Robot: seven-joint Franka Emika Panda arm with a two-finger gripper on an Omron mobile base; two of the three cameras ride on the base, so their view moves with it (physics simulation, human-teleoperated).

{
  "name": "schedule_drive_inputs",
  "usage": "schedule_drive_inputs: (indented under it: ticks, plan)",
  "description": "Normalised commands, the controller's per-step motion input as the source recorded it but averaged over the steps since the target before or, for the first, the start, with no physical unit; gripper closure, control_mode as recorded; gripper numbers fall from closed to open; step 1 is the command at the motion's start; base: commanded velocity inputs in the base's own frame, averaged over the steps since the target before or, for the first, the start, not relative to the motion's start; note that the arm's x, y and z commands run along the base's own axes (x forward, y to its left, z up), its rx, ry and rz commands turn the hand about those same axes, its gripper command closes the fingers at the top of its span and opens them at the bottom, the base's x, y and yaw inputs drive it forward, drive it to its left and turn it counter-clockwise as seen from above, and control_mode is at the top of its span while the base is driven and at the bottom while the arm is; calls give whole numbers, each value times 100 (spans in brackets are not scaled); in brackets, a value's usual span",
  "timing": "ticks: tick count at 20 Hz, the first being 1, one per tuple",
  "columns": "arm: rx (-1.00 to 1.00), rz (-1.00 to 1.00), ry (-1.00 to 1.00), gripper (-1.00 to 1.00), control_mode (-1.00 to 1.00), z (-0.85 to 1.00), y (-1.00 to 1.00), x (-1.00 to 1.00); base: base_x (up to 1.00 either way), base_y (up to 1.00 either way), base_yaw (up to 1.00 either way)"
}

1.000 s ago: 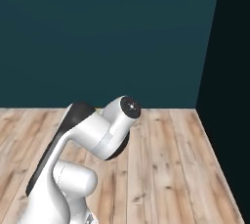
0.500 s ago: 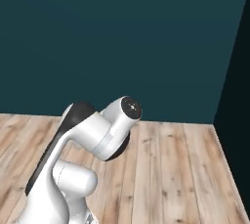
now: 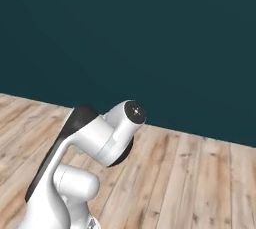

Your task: Four empty soda cans are scattered around the kitchen. Gather all the cans and cluster them next to the stove for recycling.

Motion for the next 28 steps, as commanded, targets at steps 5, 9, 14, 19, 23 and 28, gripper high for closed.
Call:
schedule_drive_inputs:
  ticks: [5, 9, 14, 19, 23, 28]
  plan:
    - [0, 0, 0, -100, 100, 0, 0, 0, 0, 0, 48]
    - [0, 0, 0, -100, 100, 0, 0, 0, -4, 0, 48]
    - [0, 0, 0, -100, 100, 0, 0, 0, -6, 0, 48]
    - [0, 0, 0, -100, 100, 0, 0, 0, -5, 0, 48]
    - [0, 0, 0, -100, 100, 0, 0, 0, -5, 0, 49]
    - [0, 0, 0, -100, 100, 0, 0, 0, -5, 0, 49]
